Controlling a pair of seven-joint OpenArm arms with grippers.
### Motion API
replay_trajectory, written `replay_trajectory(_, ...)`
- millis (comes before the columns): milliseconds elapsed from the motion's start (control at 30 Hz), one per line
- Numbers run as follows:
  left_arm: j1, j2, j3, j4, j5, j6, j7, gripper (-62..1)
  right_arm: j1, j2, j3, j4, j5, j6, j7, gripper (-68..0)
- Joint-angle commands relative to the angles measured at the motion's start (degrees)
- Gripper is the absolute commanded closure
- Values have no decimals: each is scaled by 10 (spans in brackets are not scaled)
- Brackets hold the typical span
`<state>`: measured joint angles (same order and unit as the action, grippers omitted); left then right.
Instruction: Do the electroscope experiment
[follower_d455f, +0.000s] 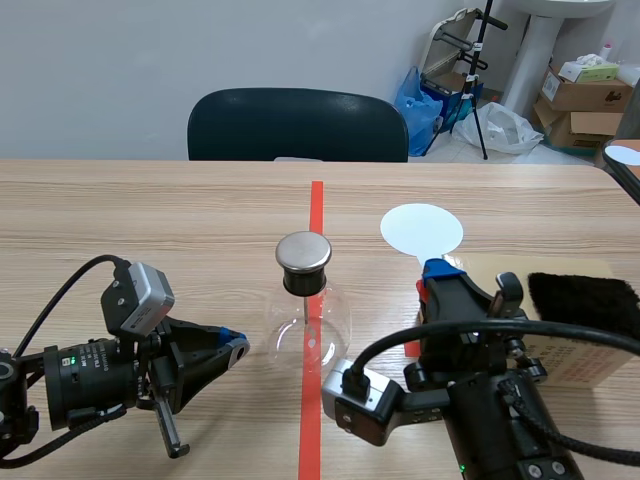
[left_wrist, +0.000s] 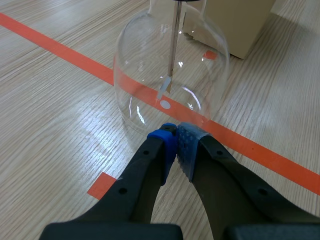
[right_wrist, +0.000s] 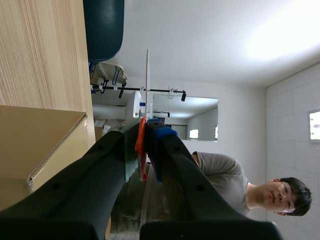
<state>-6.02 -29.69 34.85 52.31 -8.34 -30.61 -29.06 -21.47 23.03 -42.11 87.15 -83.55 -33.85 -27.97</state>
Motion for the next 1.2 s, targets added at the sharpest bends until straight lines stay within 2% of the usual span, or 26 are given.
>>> replay_trajectory(0, 0, 1, 0, 9, -4, -2, -11, -32, 9, 3, 4, 9, -2, -9, -2, -9)
replay_trajectory(367, 0, 1, 0, 9, -4, -2, -11, -32, 14, 3, 4, 9, -2, -13, 44, -9)
replay_trajectory(1000, 0, 1, 0, 9, -4, -2, -12, -32, 40, 3, 4, 9, 13, -10, 211, -9)
replay_trajectory(1167, 0, 1, 0, 9, -4, -2, -12, -32, 40, 3, 4, 9, 13, -10, 235, -9)
